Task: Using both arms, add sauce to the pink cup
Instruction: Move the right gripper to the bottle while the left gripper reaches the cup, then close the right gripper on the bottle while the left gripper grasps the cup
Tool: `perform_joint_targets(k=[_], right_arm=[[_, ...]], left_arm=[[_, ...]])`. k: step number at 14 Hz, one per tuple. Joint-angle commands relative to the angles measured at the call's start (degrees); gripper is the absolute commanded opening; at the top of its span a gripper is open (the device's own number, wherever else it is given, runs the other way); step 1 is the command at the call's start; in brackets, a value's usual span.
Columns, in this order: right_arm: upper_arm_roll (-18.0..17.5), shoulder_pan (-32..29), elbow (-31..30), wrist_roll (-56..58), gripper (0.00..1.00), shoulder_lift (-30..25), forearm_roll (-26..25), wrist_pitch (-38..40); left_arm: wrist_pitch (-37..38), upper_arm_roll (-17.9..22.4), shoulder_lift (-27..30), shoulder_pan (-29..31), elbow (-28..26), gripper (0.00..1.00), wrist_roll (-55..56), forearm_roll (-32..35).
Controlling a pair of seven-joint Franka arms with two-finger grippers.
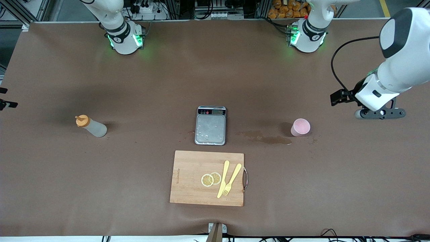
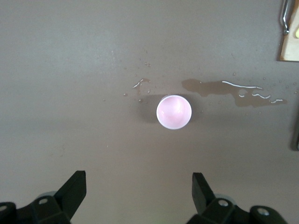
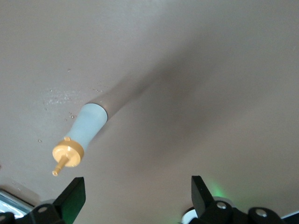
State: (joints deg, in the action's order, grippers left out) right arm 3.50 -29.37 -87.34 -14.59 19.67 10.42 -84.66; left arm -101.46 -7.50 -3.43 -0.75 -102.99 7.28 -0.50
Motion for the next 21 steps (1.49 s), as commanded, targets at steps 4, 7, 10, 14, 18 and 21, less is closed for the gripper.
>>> perform_joint_targets(k=[4, 7, 10, 14, 18, 21], right_arm=[[-0.86, -2.18, 2.52, -14.58, 1.0, 9.14, 11.08, 4.33], [-0.86, -4.63, 2.61, -15.21, 1.0, 15.63, 19.17, 4.86], [-0.86, -5.26, 2.61, -16.17, 1.0, 20.74, 25.59, 4.68], [-0.86, -6.84, 2.61, -17.84, 1.0, 27.86, 34.46, 4.16], [-0.95, -6.67, 2.61, -19.25, 1.0, 31.65, 38.43, 4.16], [-1.03, -6.05, 2.17, -19.42, 1.0, 32.71, 39.94, 4.42]], left_arm=[[-5.07, 0.12, -9.38, 0.93, 3.22, 1.0, -0.07, -1.17], [-5.42, -0.32, -16.23, -0.38, 8.66, 1.0, 0.63, -0.81], [-5.5, -0.67, -16.7, 0.57, 5.63, 1.0, 1.42, -2.21], [-11.27, -0.76, -15.65, 0.31, -3.58, 1.0, 1.6, -2.75], [-17.81, -0.76, -13.79, 0.14, -9.77, 1.0, 1.69, -2.75], [-20.97, -0.76, -13.36, 0.14, -12.06, 1.0, 1.69, -2.75]])
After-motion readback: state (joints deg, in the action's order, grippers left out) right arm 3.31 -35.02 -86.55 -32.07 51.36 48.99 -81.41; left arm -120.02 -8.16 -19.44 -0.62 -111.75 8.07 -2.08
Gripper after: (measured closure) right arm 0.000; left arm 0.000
